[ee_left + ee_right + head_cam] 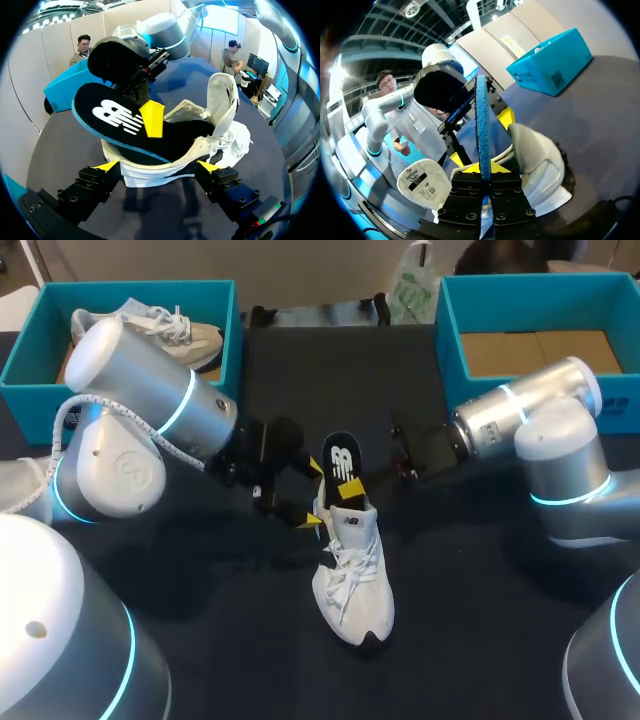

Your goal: Take the shoe out of the shoebox, open the shoe tongue, remove and reinsert the insole, then place the shoe into the shoebox

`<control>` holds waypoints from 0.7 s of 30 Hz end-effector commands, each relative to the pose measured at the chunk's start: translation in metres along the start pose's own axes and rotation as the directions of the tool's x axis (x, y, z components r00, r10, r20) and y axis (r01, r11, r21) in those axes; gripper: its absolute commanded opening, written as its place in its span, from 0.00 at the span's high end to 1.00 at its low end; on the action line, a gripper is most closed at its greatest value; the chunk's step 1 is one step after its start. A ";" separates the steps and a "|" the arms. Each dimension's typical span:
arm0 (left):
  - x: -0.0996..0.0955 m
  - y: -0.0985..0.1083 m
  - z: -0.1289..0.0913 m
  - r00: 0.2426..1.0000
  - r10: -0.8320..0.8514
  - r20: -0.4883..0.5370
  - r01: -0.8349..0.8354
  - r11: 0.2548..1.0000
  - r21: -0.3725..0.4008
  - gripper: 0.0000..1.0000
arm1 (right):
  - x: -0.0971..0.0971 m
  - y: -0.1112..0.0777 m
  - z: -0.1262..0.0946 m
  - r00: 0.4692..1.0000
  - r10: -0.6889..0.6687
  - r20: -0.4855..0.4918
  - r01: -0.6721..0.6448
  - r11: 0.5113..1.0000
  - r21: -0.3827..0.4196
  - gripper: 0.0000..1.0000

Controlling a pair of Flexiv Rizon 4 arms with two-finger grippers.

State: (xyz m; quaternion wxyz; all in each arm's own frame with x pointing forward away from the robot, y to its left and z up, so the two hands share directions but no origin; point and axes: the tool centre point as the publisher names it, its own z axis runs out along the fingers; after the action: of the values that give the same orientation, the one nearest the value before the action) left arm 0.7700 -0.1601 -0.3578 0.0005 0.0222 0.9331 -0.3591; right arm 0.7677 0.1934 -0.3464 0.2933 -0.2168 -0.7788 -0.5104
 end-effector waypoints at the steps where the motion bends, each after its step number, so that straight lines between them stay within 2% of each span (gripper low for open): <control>1: 0.001 0.000 0.000 1.000 0.001 0.001 -0.001 1.000 -0.002 0.00 | 0.006 -0.008 0.004 1.000 0.018 0.002 -0.018 1.000 0.006 1.00; 12: 0.001 0.000 0.000 1.000 0.001 0.001 -0.001 1.000 -0.002 0.00 | 0.011 -0.019 0.012 0.998 0.063 -0.020 -0.062 0.997 0.038 1.00; 14: 0.001 0.000 0.000 1.000 0.001 0.001 -0.001 1.000 -0.002 0.00 | 0.012 -0.016 0.011 0.998 0.055 -0.013 -0.055 0.998 0.035 0.92; 21: 0.001 0.000 0.000 1.000 0.001 0.001 -0.001 1.000 -0.002 0.00 | 0.015 -0.003 0.004 1.000 0.015 0.020 -0.016 0.999 0.036 0.84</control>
State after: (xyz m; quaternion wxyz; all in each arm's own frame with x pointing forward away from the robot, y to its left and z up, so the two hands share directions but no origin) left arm 0.7700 -0.1601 -0.3578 0.0005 0.0222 0.9331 -0.3590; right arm 0.7549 0.1966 -0.3463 0.2982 -0.2204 -0.7857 -0.4952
